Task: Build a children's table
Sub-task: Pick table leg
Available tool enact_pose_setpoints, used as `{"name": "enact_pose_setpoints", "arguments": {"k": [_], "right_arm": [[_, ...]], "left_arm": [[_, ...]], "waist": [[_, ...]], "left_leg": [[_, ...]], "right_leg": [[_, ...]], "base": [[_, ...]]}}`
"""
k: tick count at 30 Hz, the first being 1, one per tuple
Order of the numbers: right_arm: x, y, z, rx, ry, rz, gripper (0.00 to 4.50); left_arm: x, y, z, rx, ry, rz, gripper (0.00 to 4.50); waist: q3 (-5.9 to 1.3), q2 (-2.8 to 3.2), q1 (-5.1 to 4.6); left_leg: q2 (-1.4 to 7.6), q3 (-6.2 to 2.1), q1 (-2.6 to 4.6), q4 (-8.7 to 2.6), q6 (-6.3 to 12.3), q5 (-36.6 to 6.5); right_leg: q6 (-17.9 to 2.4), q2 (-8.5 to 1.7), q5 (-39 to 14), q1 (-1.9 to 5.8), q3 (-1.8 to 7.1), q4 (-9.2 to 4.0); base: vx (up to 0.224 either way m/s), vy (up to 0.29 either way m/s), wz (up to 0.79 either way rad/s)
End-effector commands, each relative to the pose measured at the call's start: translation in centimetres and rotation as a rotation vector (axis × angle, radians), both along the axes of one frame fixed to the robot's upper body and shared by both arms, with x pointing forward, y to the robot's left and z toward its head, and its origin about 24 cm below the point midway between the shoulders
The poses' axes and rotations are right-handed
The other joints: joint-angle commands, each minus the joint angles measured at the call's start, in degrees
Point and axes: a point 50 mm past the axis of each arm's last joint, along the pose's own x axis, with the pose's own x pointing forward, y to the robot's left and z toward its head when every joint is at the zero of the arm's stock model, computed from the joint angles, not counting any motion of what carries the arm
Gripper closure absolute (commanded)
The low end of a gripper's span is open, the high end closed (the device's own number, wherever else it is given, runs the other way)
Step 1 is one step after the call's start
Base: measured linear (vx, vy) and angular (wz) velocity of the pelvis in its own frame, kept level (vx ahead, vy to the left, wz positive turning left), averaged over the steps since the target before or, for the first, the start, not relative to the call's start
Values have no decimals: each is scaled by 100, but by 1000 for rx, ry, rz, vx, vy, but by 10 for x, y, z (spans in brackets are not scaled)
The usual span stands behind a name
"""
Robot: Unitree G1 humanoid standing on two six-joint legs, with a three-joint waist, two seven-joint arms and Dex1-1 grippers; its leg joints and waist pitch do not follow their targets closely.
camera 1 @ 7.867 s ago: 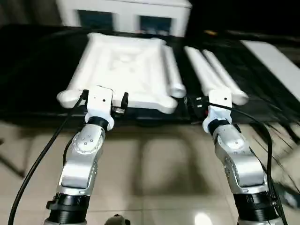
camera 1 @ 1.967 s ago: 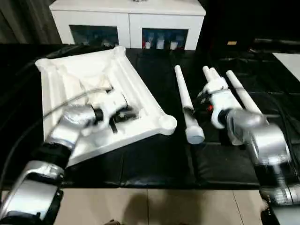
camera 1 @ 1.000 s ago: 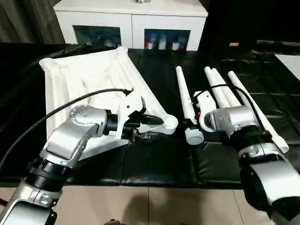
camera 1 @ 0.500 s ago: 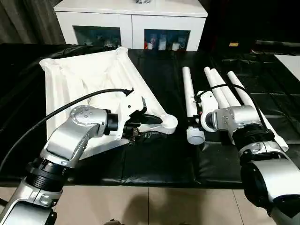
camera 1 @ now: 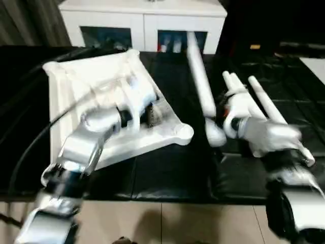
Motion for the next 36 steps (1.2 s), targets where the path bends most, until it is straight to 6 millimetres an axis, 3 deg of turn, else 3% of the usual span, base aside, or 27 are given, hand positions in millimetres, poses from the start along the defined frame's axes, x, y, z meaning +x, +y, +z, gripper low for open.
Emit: {"name": "enact_pose_setpoints", "arguments": {"k": [1, 4, 5, 8, 9, 13, 17, 22, 32, 36], "right_arm": [[-10, 2, 4, 87, -36, 92, 261], [-22, 1, 10, 205, -97, 178, 262], [-29, 0, 12, 251, -124, 217, 262], [-40, 0, 15, 292, -155, 265, 262], [-42, 1, 15, 297, -158, 274, 262], [-53, 4, 20, 322, -183, 346, 262], [-60, 9, 24, 339, -208, 399, 262], [-63, 15, 24, 283, -219, 398, 262], [-67, 34, 28, 172, -271, 402, 262], [-62, 40, 29, 76, -321, 331, 263]], "left_arm": [[-1, -3, 12, -98, 41, -36, 158], [-2, -11, 21, -219, 101, -67, 144], [-1, -15, 26, -292, 134, -81, 122], [-4, -20, 39, -412, 170, -152, 117], [-5, -21, 41, -434, 175, -164, 92], [-13, -24, 56, -536, 223, -271, 73], [-13, -31, 47, -458, 262, -243, 41], [-10, -32, 42, -431, 298, -186, 3], [-5, -31, 39, -407, 308, -101, 0], [0, -30, 31, -357, 344, -21, 0]], "waist": [[-434, -9, 55], [-426, -34, 56], [-425, -33, 90], [-416, -48, 125], [-416, -44, 139], [-408, -53, 162], [-399, -52, 160], [-405, -60, 164], [-396, -64, 139], [-396, -41, 152]], "left_leg": [[351, -82, 49, -367, 496, -190], [344, -90, 33, -371, 536, -204], [348, -88, 41, -362, 538, -230], [344, -96, 36, -371, 516, -234], [340, -92, 49, -367, 501, -249], [346, -108, 37, -378, 459, -246], [344, -113, 38, -386, 460, -187], [337, -114, 29, -388, 389, -119], [332, -127, 14, -401, 356, -162], [350, -121, 43, -403, 248, -223]], "right_leg": [[-1901, -426, 549, 388, 281, -311], [-1922, -415, 342, 384, 271, -339], [-1907, -424, 220, 386, 273, -358], [-1804, -418, 10, 380, 261, -372], [-1806, -421, -35, 373, 262, -377], [-1691, -416, -242, 363, 256, -399], [-1505, -405, -379, 352, 259, -432], [-1436, -409, -354, 360, 257, -430], [-1249, -400, -419, 364, 256, -446], [-1262, -406, -462, 320, 255, -452]], "base": [[0, 0, 0], [0, 0, 0], [0, 0, 0], [0, 0, 0], [0, 0, 0], [0, 0, 0], [0, 0, 0], [0, 0, 0], [0, 0, 0], [0, 0, 0]]}}
